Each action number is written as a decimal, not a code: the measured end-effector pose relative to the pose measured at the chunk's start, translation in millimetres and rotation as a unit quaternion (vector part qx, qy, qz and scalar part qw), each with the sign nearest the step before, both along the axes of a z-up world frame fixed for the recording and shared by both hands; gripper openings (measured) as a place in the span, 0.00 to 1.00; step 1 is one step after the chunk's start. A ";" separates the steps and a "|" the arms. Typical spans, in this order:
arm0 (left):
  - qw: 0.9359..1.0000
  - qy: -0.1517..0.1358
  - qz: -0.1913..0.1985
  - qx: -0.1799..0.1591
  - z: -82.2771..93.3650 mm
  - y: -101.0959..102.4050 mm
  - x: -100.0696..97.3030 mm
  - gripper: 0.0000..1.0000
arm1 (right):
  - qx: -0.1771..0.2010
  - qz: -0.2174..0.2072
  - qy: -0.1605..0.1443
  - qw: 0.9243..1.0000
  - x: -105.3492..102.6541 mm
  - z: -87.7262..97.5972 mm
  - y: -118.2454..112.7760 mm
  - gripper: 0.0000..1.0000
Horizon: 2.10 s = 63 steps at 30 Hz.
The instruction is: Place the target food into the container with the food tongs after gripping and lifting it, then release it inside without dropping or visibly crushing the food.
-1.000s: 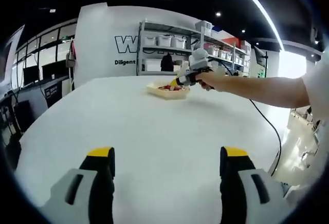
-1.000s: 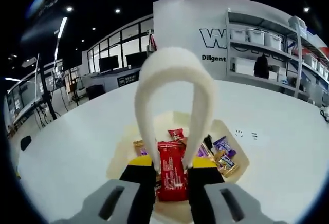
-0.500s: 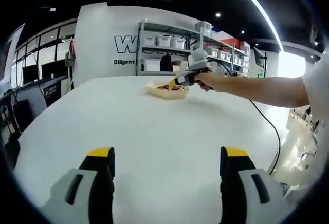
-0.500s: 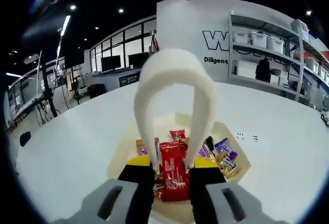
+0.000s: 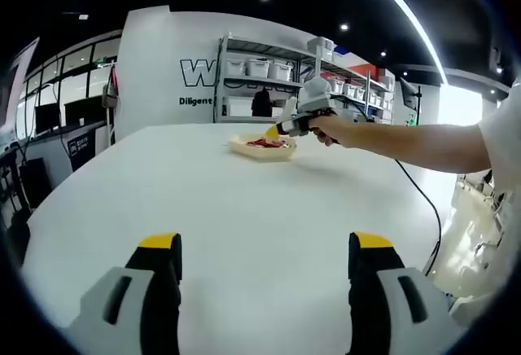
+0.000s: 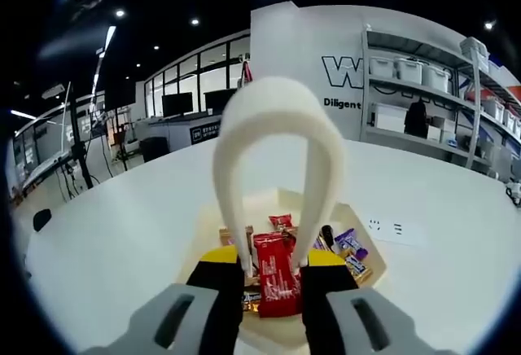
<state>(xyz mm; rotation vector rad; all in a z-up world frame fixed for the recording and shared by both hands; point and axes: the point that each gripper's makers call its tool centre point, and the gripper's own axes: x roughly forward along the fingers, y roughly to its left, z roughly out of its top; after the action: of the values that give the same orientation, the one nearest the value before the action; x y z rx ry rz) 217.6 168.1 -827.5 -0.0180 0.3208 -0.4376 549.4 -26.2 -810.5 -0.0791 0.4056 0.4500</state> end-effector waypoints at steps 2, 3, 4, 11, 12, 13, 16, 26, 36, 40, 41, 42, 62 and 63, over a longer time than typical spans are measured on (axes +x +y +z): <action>1.000 -0.002 -0.001 0.000 1.7 -0.5 -1.6 0.83 | 0.000 -0.001 -0.003 1.000 -1.8 2.9 -1.5 0.20; 1.000 -0.003 -0.001 0.000 2.5 -0.5 -1.9 0.83 | 0.002 0.000 -0.004 1.000 -2.8 4.3 -1.7 0.20; 1.000 -0.005 0.000 -0.002 3.9 -0.6 -2.2 0.83 | 0.003 0.001 -0.003 1.000 -5.1 5.7 -1.6 0.20; 0.999 -0.011 -0.014 -0.034 13.0 -12.0 -6.8 0.82 | 0.000 0.004 -0.012 1.000 -14.6 13.9 -4.7 0.20; 0.999 -0.012 -0.012 -0.040 14.6 -12.1 -7.2 0.82 | -0.001 0.004 -0.012 1.000 -15.7 14.7 -5.3 0.20; 0.999 -0.013 -0.012 -0.029 13.8 -11.7 -8.0 0.82 | -0.001 0.004 -0.016 1.000 -17.8 17.4 -6.3 0.21; 1.000 -0.013 -0.016 -0.010 10.8 -14.2 -10.2 0.82 | -0.003 0.004 -0.019 1.000 -24.8 22.4 -8.1 0.20; 0.999 -0.022 -0.035 -0.025 18.9 -29.5 -19.3 0.83 | -0.011 0.008 -0.030 0.999 -48.7 35.5 -15.0 0.21; 0.998 -0.032 -0.048 -0.030 23.0 -36.6 -27.2 0.83 | -0.014 0.004 -0.034 0.999 -76.1 47.1 -23.3 0.21; 0.998 -0.029 -0.054 -0.021 19.9 -39.3 -31.0 0.83 | -0.012 -0.001 -0.034 0.999 -83.3 49.7 -27.2 0.21; 0.998 -0.029 -0.056 -0.021 20.0 -39.8 -31.5 0.83 | -0.011 -0.002 -0.035 0.999 -85.3 50.3 -27.8 0.20; 0.998 -0.028 -0.057 -0.020 20.2 -40.4 -32.1 0.83 | -0.013 -0.003 -0.034 0.999 -86.6 50.4 -29.4 0.21; 0.996 -0.036 -0.084 -0.008 23.3 -65.5 -46.7 0.82 | 0.012 0.008 -0.028 1.000 -135.7 51.3 -38.0 0.21; 0.996 -0.036 -0.085 -0.010 23.1 -66.7 -47.1 0.82 | 0.013 0.009 -0.032 0.999 -140.3 53.1 -37.3 0.21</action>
<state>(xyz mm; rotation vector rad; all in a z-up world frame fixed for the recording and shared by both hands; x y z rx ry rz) 170.5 101.4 -804.4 0.0054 0.2474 -0.6095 409.1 -63.5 -757.3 -0.0722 0.3374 0.4690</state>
